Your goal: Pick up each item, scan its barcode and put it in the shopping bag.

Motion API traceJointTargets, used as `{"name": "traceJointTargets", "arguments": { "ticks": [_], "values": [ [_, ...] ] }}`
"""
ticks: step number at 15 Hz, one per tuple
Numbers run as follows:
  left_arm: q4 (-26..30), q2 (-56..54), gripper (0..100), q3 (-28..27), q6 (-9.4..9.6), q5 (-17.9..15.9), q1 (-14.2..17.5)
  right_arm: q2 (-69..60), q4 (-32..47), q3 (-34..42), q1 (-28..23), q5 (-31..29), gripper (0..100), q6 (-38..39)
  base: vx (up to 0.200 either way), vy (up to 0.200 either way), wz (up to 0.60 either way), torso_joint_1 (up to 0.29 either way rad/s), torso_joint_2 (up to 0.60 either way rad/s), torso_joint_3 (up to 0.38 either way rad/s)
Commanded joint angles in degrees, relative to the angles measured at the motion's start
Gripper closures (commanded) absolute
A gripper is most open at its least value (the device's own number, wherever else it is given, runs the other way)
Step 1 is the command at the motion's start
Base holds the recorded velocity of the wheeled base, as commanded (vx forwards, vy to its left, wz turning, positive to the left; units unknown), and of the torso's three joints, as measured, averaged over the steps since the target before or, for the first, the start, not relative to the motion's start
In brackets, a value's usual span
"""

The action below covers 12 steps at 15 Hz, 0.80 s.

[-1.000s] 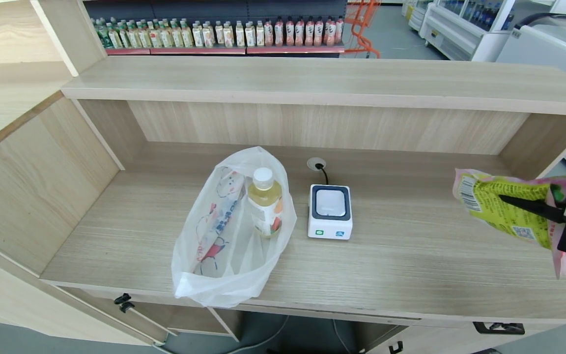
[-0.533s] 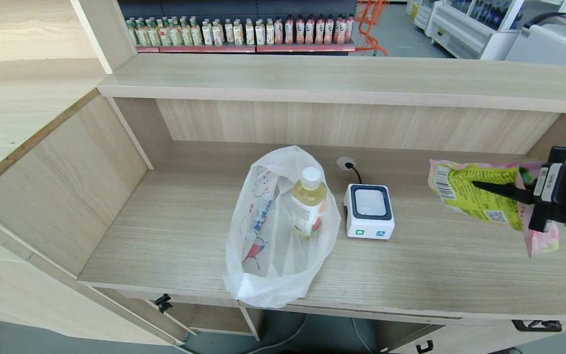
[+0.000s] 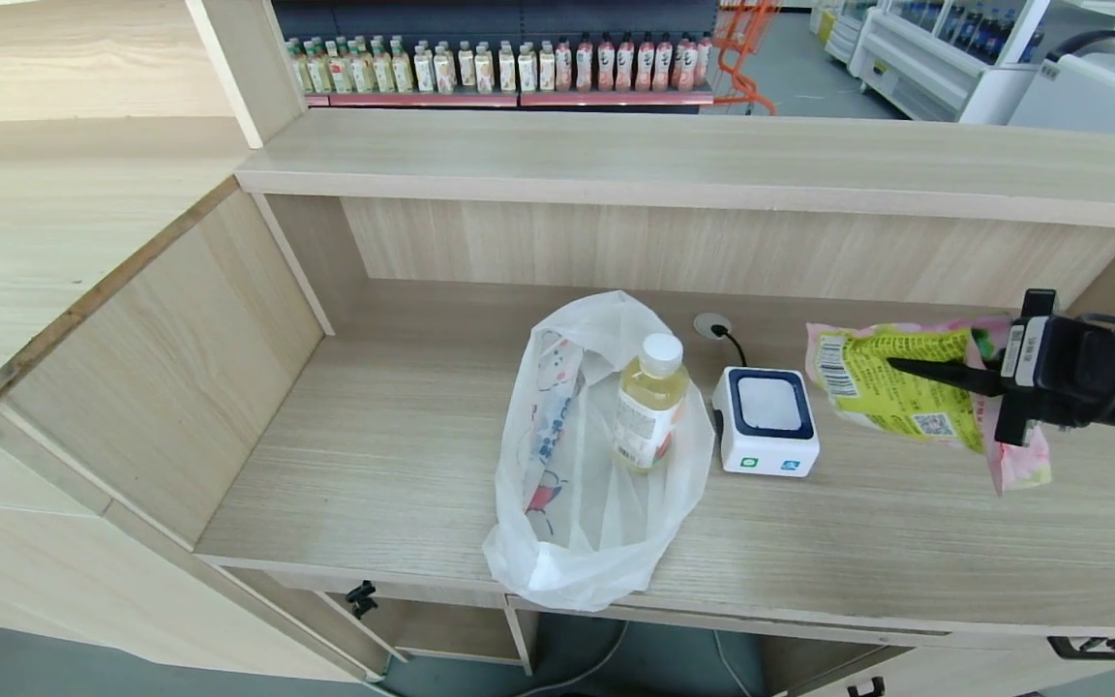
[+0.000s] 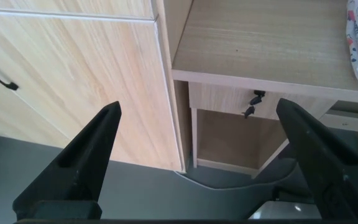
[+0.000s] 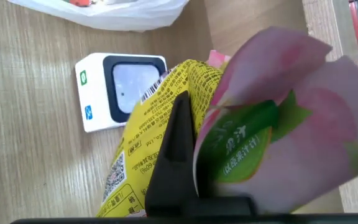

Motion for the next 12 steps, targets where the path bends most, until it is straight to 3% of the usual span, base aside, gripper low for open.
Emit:
{"name": "traceJointTargets", "arguments": {
  "ticks": [1,2,5,7,12],
  "values": [
    [0.01,-0.02,0,0.00,-0.25,0.08,0.02,1.78,-0.06,0.03,1.72,0.09,100,0.00,0.000,0.000,0.00,0.000,0.00,0.000],
    [0.01,-0.02,0,0.00,-1.31,0.17,0.02,2.40,-0.06,0.03,2.77,0.44,100,-0.08,0.000,0.000,0.00,0.000,0.00,0.000],
    [0.01,-0.02,0,0.00,-1.39,0.17,0.02,3.19,-0.06,0.21,4.18,0.44,100,-0.79,0.000,0.000,0.00,0.000,0.00,0.000],
    [0.01,-0.02,0,0.00,-1.39,0.17,0.02,3.63,1.70,1.09,4.09,0.44,100,-5.36,0.000,0.000,0.00,0.000,0.00,0.000],
    [0.01,-0.02,0,0.00,-1.39,0.17,0.02,4.33,15.41,-3.66,1.72,0.35,100,-20.65,0.000,0.000,0.00,0.000,0.00,0.000]
  ]
}}
